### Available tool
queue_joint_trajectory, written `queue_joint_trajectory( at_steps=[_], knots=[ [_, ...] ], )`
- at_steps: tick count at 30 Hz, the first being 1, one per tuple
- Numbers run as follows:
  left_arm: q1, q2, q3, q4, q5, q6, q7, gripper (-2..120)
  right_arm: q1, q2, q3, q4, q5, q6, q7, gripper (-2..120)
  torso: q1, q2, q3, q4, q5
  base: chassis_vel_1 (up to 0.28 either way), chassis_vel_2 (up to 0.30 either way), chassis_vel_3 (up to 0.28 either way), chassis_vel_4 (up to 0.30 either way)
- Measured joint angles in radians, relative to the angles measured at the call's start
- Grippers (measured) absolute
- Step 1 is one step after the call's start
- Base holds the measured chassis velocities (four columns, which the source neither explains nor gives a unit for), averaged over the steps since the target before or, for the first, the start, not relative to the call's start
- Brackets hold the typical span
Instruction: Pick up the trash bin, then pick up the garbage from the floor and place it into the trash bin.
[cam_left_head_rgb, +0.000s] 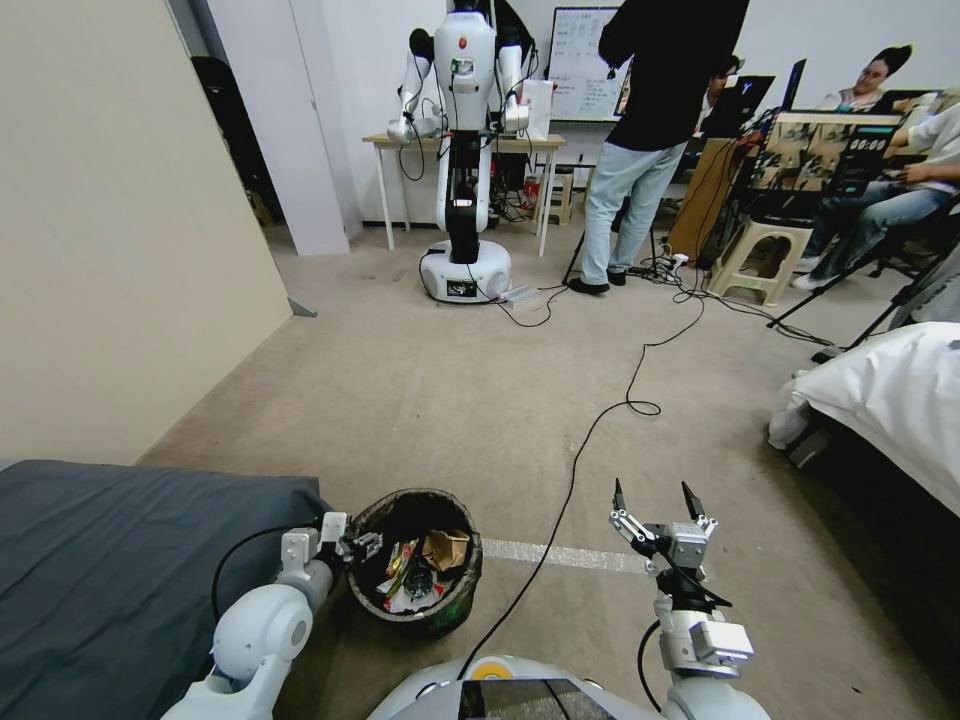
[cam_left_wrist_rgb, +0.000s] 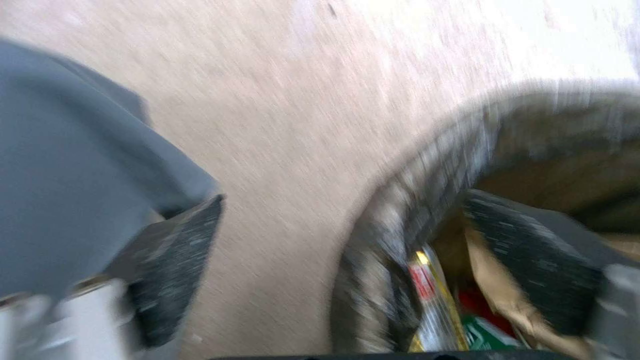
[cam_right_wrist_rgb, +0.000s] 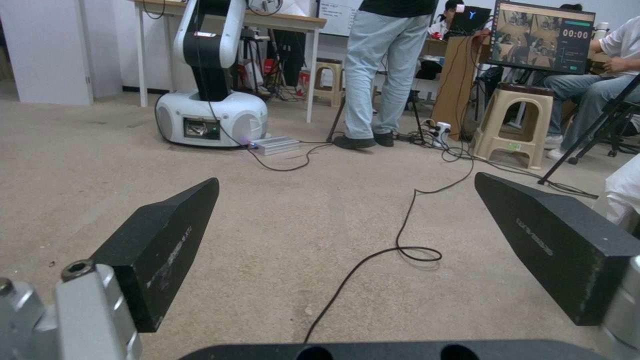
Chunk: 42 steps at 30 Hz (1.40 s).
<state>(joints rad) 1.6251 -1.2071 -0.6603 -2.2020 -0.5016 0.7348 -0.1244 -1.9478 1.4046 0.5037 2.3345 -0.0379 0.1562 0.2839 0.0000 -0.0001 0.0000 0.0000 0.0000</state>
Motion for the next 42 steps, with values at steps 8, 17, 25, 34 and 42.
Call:
queue_joint_trajectory(
  at_steps=[8,17,25,34,42],
  knots=[
    [0.09,-0.053,-0.059,-0.102,0.049,-0.106,0.038,100,0.0,-0.005,0.002,0.003,0.006,-0.002,0.008,100,0.0,0.0,0.0,0.0001,0.0001,0.0,0.0,0.0,0.0],
    [0.186,-0.18,-0.055,-0.114,0.282,-0.619,0.064,100,-0.015,-0.002,0.03,0.036,0.022,-0.011,0.023,100,0.0,0.0,0.0,0.0001,0.0,0.0,0.0,0.0,0.0],
    [0.393,-0.236,-0.027,-0.146,0.382,-0.871,0.053,100,-0.086,0.022,0.096,0.114,0.043,0.005,0.032,100,0.0,0.0,0.0,0.0001,0.0001,0.0,0.0,0.0,0.0],
    [0.404,-0.242,-0.021,-0.163,0.413,-0.871,0.043,100,-0.138,0.052,0.131,0.156,0.044,0.043,0.023,100,0.0,0.0,0.0,0.0,0.0,0.0,0.0,0.0,0.0],
    [0.402,-0.241,-0.02,-0.163,0.413,-0.865,0.042,100,-0.137,0.052,0.131,0.156,0.044,0.043,0.022,100,0.0,0.0,0.0,0.0,-0.0001,0.0,0.0,0.0,0.0]
  ],
)
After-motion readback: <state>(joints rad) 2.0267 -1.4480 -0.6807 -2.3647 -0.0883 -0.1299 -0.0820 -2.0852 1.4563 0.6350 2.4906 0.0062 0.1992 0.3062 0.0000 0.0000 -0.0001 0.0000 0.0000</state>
